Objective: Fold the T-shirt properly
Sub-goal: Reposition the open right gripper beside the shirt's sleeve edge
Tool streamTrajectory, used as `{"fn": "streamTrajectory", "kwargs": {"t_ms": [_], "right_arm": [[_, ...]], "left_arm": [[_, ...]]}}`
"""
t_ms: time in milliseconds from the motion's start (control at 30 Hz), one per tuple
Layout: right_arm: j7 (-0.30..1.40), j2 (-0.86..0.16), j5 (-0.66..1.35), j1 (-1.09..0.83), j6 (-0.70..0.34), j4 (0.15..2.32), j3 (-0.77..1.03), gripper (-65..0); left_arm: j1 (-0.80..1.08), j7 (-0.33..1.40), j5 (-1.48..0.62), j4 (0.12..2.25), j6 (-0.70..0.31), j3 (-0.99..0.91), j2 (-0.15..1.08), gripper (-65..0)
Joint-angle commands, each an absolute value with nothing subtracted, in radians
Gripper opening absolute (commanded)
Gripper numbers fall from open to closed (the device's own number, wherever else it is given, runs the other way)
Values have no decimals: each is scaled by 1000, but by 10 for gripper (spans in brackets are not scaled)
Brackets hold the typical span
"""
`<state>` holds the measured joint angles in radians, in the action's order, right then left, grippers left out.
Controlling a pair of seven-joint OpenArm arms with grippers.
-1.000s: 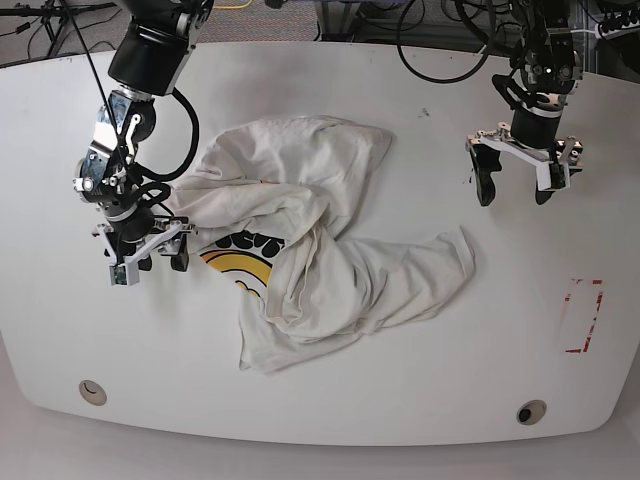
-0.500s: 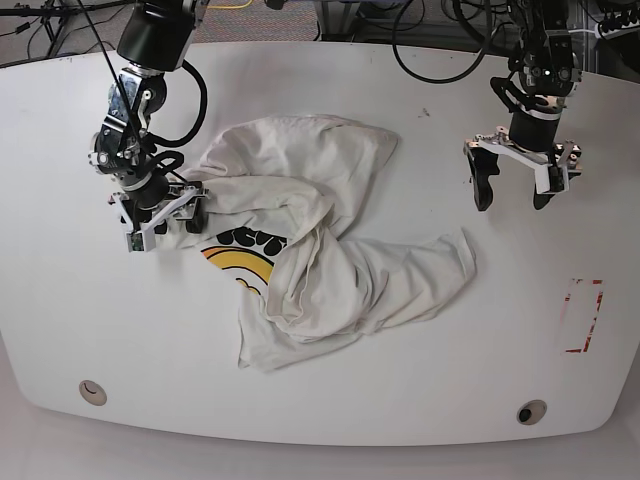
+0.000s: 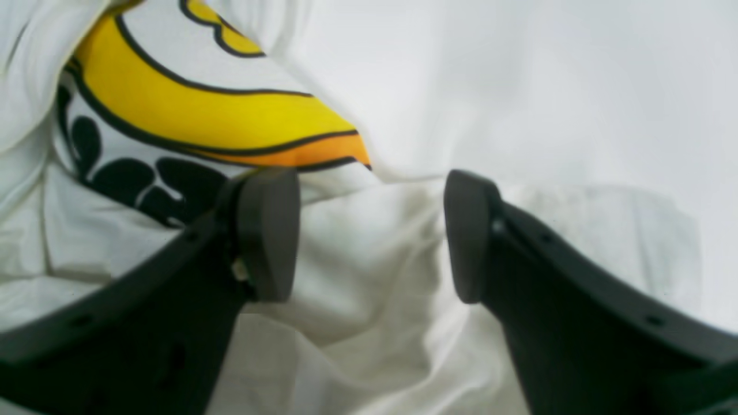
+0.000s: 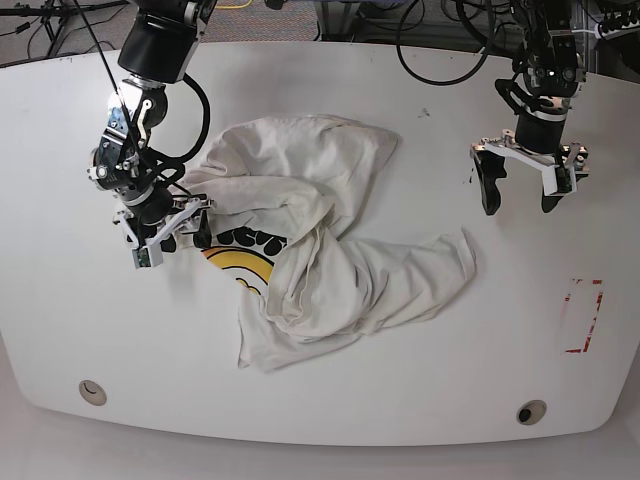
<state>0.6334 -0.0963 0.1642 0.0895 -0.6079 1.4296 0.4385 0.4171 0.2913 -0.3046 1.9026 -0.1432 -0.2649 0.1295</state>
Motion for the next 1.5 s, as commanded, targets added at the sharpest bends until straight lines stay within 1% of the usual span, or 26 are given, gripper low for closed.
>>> {"fn": "streamTrajectory", "kwargs": {"t_ms": [0,167,233,300,433,567,633,900,967,1100,1233,1300,1467], "right_arm": [[639,-102,174,95,-628,1440,442,-336],[643,-94,173,89,-627,1454,443,-432],[646,-90,172,88,-625,1461,442,-459],[664,-75,165,100,-615,1488,436,-456],[683,-65,158,106,-614,1520,436,-399],[696,-59,153,109,-612,1544,440,-355],[672,-55,158,116,-608,1576,452,-330],[660,-53,159,131,-595,1643,480,-312],[676,-51,157,140,-600,1690,511,-278],[690,-48,159,155,-603,1707,523,-239],[697,-49,158,168,-604,1700,527,-203],[697,-54,154,183,-605,1654,520,-180],[671,-59,154,198,-604,1561,523,-204]], "left_arm": [[407,258,-314,1915,-148,-268,135,-94],[404,256,-317,1913,-149,-277,134,-95],[402,258,-319,1914,-149,-279,134,-97],[405,262,-325,1919,-146,-267,135,-95],[407,265,-337,1913,-147,-261,133,-95],[410,269,-354,1901,-149,-257,127,-95],[405,271,-364,1878,-151,-263,125,-95],[401,281,-392,1845,-157,-263,117,-94],[402,270,-367,1879,-151,-261,125,-94],[403,266,-364,1889,-151,-263,127,-93],[405,265,-362,1892,-151,-262,128,-94],[405,264,-356,1885,-153,-261,128,-92],[406,264,-351,1889,-153,-259,128,-92]]}}
